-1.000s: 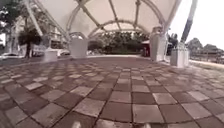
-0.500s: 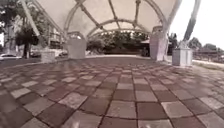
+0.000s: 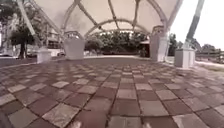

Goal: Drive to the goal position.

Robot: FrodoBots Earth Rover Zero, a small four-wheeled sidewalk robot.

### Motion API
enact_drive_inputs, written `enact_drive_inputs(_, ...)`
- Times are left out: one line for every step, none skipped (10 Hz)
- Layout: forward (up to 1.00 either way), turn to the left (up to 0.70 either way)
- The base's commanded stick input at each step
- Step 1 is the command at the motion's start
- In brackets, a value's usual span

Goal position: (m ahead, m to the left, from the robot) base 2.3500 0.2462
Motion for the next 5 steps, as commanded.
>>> enact_drive_inputs(0.70,0.00)
enact_drive_inputs(0.70,0.00)
enact_drive_inputs(0.70,0.00)
enact_drive_inputs(0.70,0.00)
enact_drive_inputs(0.70,0.00)
